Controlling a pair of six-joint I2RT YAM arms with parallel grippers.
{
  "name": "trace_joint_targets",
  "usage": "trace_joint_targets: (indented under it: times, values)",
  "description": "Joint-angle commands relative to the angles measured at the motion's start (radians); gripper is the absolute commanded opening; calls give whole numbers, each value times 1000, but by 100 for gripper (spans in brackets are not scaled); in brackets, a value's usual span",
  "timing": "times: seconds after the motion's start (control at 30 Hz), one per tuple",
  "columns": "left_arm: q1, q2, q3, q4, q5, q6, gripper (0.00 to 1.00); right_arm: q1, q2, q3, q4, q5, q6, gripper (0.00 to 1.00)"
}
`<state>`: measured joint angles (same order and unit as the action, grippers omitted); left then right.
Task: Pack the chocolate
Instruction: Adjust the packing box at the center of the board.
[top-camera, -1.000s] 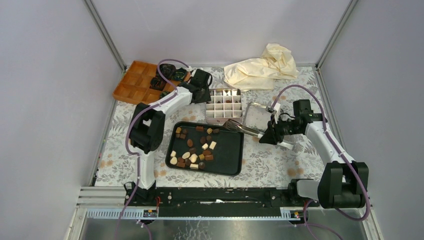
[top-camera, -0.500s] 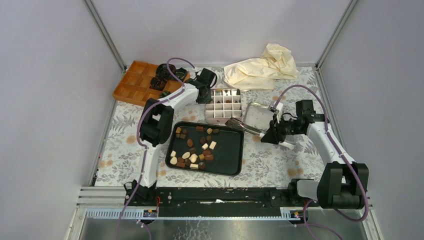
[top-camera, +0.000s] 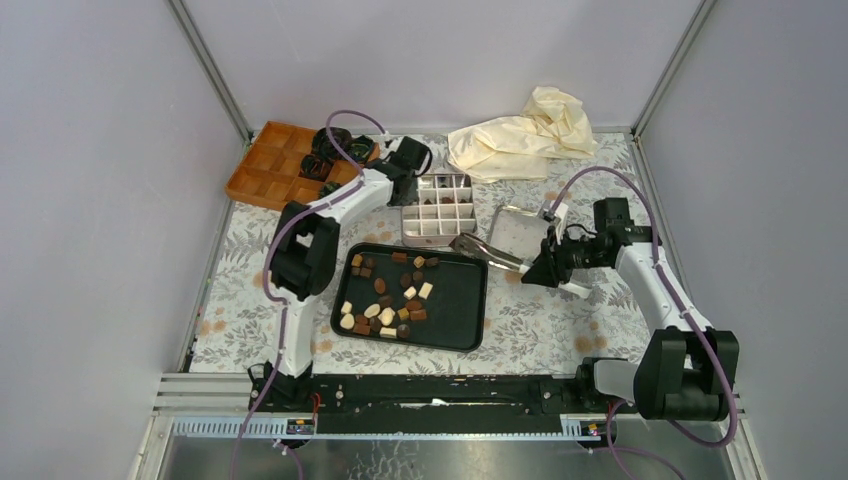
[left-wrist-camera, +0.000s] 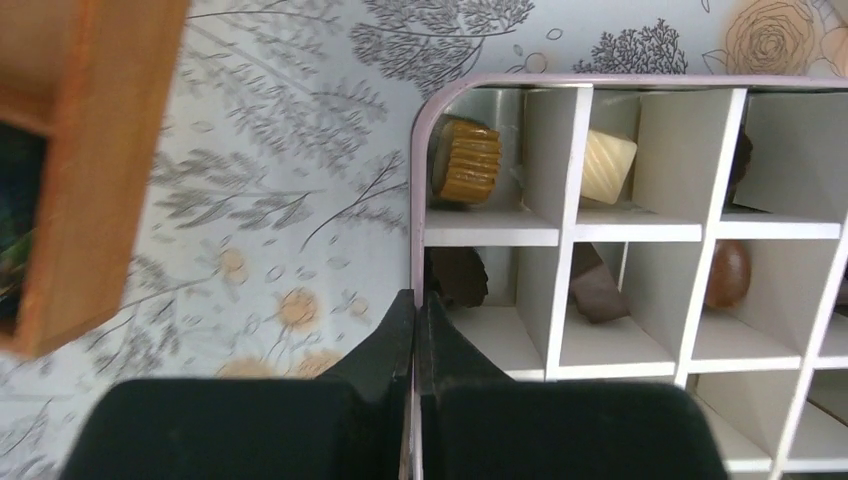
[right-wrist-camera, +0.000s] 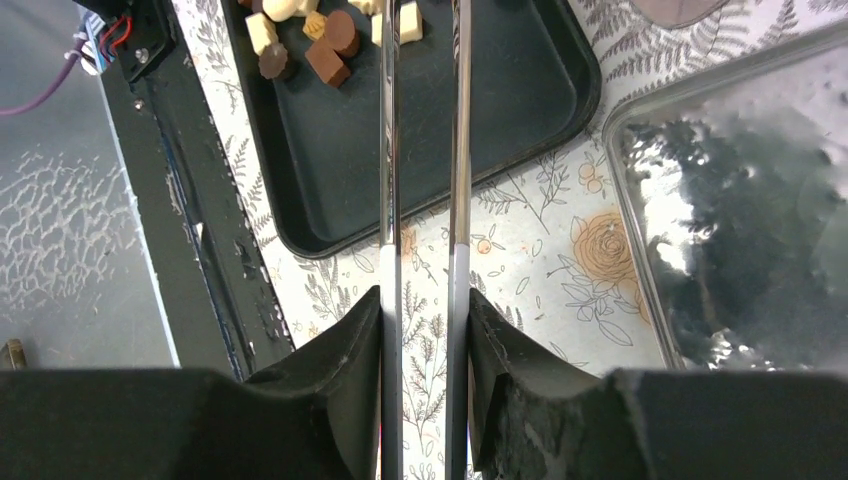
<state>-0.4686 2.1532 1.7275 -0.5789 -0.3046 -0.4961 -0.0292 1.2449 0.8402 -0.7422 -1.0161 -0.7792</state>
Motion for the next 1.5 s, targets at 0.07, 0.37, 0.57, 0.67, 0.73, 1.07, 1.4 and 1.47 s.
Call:
trace_joint_targets:
  times: [0.07,0.37,0.57,0.67,0.73,1.07,1.4,1.47]
  values:
    - [-33,-317,-215,321,-128,23,0,-14,-42,172,-113,-107,10,0]
    - [-166,-657,-674,803,-380,96,0,-21,3,459,-281,-227,56,0]
    - [-249,-743,-776,878,-518,114,0,-21,-35,493,-291,-250,76,0]
    - [-280,-779,-814,893,-558,114,0,-21,-57,471,-276,-249,84,0]
    - [-298,-795,-838,896,-582,114,0,-21,-72,455,-264,-248,90,0]
    - [-223,-681,-690,609,-389,-97,0,-21,-79,426,-233,-229,104,0]
    - [-41,-216,-205,211,-10,-120,0,-24,-83,383,-173,-174,142,0]
    - [-41,-159,-137,187,-13,-102,0,-25,-85,373,-161,-159,146,0]
